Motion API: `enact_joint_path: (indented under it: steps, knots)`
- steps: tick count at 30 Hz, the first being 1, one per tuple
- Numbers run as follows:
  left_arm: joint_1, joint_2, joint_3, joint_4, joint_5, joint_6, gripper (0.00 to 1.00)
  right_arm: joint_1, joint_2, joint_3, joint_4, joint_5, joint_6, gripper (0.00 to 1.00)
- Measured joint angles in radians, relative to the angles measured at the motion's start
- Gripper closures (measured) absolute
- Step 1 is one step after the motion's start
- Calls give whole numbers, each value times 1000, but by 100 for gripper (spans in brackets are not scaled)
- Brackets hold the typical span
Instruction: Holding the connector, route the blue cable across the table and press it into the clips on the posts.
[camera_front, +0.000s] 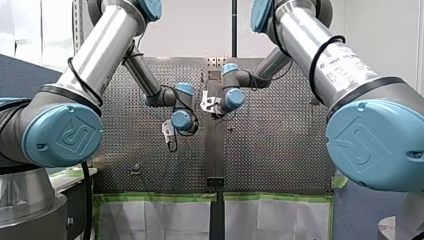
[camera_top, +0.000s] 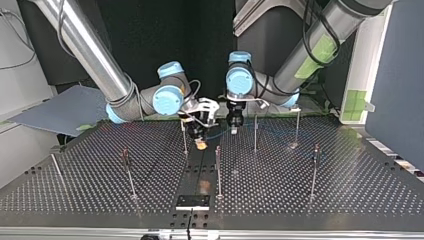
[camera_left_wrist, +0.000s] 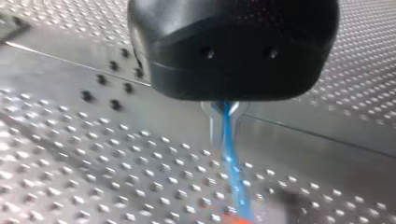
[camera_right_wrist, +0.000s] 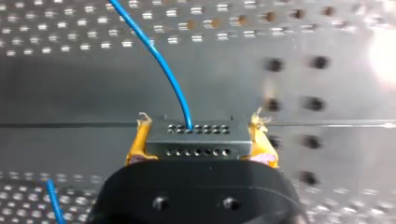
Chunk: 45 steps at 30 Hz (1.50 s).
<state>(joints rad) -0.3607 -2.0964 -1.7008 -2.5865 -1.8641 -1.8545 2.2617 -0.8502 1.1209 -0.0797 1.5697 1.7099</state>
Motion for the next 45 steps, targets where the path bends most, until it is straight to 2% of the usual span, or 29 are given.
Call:
enact_joint_path:
  steps: [10, 17, 23, 28, 35, 41, 45]
  knots:
    - [-11, 86, 0, -54, -65, 1, 100, -1, -82, 0, 72, 0, -1, 100]
    - [-15, 149, 0, -89, -83, 2, 100, -1, -146, 19, 126, 0, -6, 100]
    - [-15, 200, 0, -122, -89, 2, 100, 2, -197, 43, 134, -4, -7, 100]
    - [-15, 242, 0, -152, -108, 5, 100, 7, -241, 45, 140, -19, -4, 100]
    - [-10, 303, 1, -163, -111, 7, 100, 10, -300, 46, 144, -34, 0, 100]
    - [-7, 354, 10, -150, -93, 7, 100, 8, -350, 46, 145, -41, 1, 100]
    - [0, 387, 22, -141, -66, 6, 100, 2, -365, 46, 144, -48, 2, 100]
